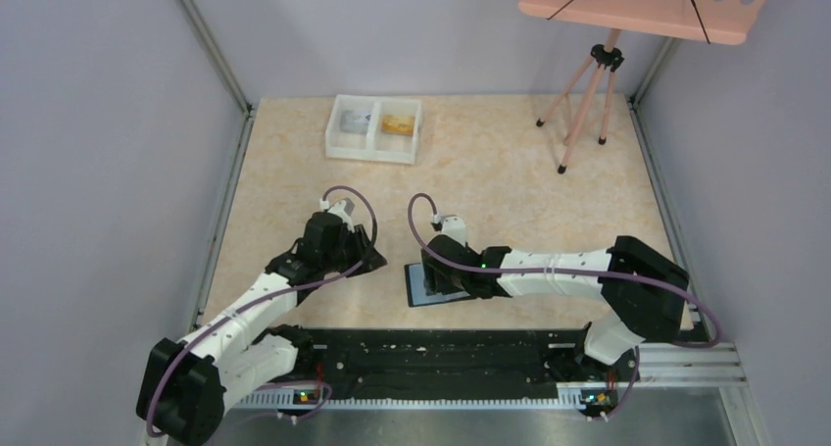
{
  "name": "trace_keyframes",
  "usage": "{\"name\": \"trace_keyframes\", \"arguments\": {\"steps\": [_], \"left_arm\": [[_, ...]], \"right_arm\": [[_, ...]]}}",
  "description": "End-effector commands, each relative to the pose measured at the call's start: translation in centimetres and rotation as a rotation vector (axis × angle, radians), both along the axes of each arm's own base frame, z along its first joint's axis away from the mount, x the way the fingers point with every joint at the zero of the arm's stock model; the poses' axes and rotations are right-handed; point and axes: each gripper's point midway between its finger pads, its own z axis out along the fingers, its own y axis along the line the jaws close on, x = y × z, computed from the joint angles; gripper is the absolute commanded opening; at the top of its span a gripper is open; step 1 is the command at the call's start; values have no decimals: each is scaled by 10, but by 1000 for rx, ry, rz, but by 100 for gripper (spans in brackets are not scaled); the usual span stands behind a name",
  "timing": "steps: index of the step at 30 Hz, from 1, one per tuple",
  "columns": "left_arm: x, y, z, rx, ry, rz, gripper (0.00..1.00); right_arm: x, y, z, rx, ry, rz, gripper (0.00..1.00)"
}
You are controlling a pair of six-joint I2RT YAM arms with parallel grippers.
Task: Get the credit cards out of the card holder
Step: Remove the credit card from the card holder.
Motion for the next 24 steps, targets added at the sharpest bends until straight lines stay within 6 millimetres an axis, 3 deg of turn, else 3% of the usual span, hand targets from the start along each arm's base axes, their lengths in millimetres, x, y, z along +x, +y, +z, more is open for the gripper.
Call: {"name": "trace_keyframes", "arguments": {"steps": [1, 9, 15, 24], "left_arm": [[16, -1, 19, -20, -92, 34, 36], [21, 22, 36, 17, -190, 144, 37], [17, 29, 34, 39, -193, 161, 37], [15, 29, 29, 39, -187, 159, 37]], "right_arm": [[8, 9, 23, 54, -34, -10, 62], [8, 19, 16, -26, -27, -19, 75], [6, 32, 11, -58, -24, -1, 72], [4, 30, -9, -128, 6, -18, 73]]}}
